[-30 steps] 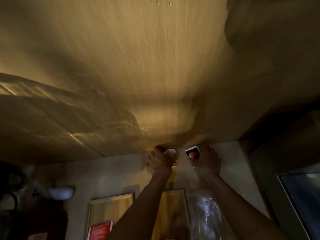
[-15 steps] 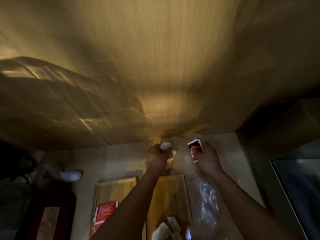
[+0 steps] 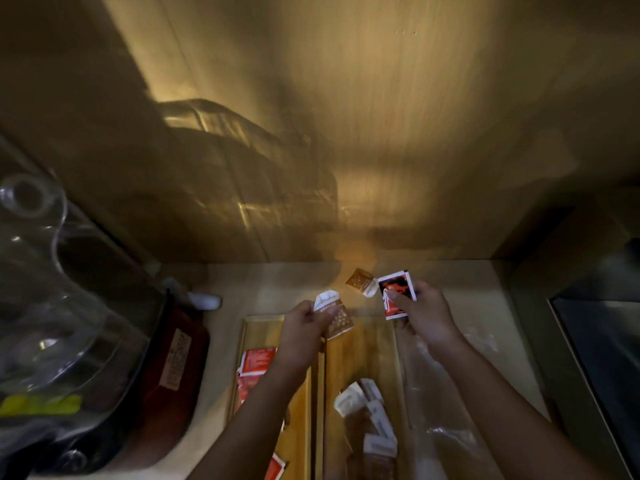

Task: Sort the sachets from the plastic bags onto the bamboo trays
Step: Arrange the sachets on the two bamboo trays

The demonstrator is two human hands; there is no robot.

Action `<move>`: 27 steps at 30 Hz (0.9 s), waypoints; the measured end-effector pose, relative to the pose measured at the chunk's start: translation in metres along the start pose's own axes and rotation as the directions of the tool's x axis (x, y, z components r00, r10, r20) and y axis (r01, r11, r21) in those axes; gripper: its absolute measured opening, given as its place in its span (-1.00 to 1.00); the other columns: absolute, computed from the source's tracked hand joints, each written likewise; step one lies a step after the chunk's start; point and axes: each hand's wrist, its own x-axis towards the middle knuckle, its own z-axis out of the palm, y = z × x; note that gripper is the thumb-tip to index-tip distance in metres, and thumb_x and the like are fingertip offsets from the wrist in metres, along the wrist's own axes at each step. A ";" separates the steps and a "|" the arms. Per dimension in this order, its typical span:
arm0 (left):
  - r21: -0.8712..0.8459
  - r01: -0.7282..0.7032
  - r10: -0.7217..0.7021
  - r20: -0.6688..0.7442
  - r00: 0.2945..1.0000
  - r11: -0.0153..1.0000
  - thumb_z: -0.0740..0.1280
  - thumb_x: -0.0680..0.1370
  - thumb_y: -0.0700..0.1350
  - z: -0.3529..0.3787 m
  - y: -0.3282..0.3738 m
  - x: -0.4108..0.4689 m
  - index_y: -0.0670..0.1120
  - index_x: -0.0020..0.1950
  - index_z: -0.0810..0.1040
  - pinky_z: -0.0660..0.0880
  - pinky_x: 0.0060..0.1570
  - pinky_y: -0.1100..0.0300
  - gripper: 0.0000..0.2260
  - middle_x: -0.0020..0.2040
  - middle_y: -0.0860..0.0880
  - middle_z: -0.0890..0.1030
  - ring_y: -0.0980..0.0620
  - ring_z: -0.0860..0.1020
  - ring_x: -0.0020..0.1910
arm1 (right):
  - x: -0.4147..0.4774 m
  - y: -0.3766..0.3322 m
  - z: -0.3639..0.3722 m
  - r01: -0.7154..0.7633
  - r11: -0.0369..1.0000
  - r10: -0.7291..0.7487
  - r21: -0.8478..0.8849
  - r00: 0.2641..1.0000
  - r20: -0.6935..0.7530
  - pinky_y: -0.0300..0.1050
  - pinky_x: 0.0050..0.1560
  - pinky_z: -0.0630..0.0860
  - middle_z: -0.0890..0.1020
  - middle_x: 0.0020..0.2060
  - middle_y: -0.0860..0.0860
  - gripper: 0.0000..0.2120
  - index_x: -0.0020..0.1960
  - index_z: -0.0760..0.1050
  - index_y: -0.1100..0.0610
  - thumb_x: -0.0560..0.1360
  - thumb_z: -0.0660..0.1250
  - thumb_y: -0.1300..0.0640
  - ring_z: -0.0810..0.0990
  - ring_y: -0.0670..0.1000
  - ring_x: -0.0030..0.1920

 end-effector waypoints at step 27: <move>0.179 0.360 -0.276 -0.370 0.887 0.916 0.37 0.48 -0.09 -0.091 -0.134 -0.057 -0.12 -0.13 0.56 0.65 -0.17 -0.09 -0.90 -0.17 -0.15 0.67 -0.12 0.66 -0.24 | -0.098 0.067 0.061 -0.179 0.951 0.229 -0.253 0.955 0.186 -0.35 -0.52 0.38 0.56 -0.29 0.01 -0.79 0.09 0.53 0.26 0.49 0.32 0.21 0.53 -0.07 -0.33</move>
